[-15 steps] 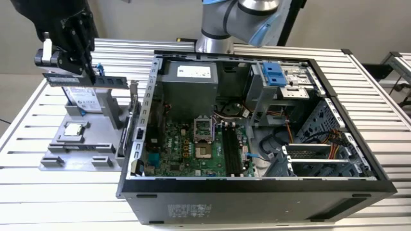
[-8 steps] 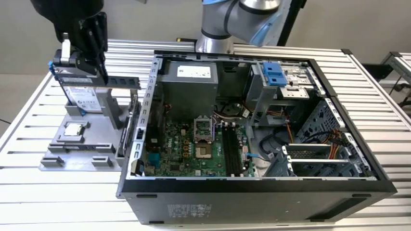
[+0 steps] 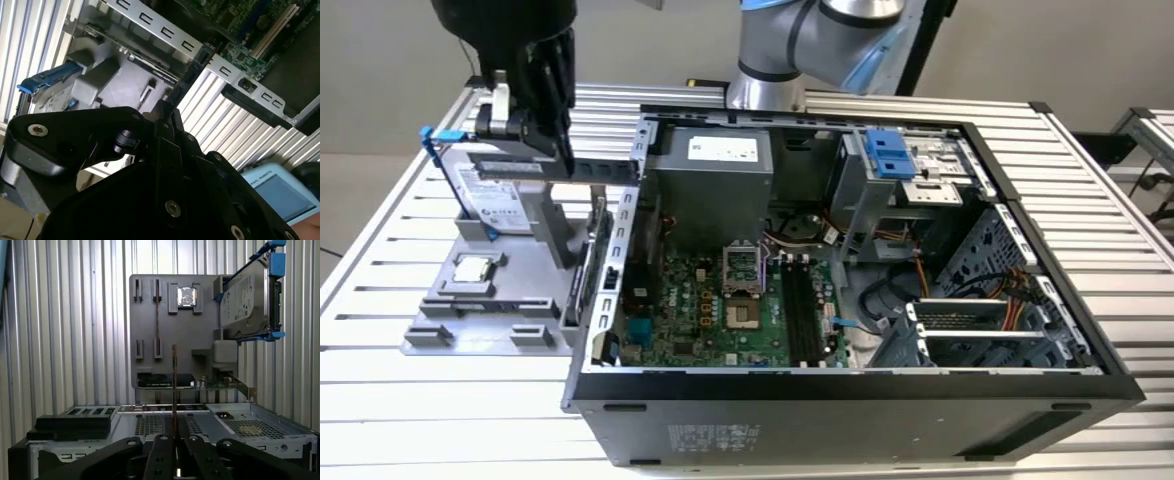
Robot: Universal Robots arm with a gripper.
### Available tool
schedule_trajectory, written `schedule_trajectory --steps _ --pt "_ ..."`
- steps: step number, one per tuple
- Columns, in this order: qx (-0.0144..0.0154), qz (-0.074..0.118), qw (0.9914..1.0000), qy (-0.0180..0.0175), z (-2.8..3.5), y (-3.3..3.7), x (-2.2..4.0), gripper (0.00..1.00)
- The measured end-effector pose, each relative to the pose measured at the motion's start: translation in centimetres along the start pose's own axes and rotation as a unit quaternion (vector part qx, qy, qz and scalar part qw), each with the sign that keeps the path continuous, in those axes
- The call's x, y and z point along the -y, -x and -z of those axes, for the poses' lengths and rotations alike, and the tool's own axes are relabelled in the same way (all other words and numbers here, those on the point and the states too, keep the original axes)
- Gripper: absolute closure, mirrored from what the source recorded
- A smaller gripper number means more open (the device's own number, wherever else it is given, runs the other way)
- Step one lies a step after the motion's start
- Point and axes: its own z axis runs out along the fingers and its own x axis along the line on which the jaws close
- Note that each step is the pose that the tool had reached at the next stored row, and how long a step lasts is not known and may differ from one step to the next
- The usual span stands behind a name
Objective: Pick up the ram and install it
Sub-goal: 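Pick up the ram and move it above insertion slot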
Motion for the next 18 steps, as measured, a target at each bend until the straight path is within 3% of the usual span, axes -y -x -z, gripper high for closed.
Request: schedule_trajectory --steps 18 --pt "-0.0001 0.0 1.0 0.0014 0.12 0.19 5.04 1.0"
